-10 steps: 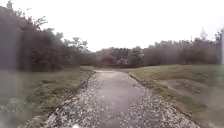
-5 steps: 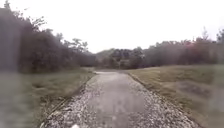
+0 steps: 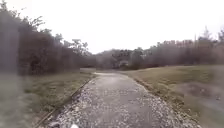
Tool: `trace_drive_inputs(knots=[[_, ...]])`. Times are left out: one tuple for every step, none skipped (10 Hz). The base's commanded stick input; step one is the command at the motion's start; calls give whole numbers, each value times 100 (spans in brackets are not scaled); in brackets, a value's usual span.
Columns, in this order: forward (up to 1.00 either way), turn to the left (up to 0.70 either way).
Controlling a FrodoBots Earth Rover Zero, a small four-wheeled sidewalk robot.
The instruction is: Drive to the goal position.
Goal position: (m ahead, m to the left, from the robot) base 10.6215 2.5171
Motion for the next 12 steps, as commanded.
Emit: trace_drive_inputs(knots=[[70,0],[70,0],[70,0],[70,0],[70,0],[70,0],[70,0],[70,0],[70,3],[70,7],[70,11],[70,13]])
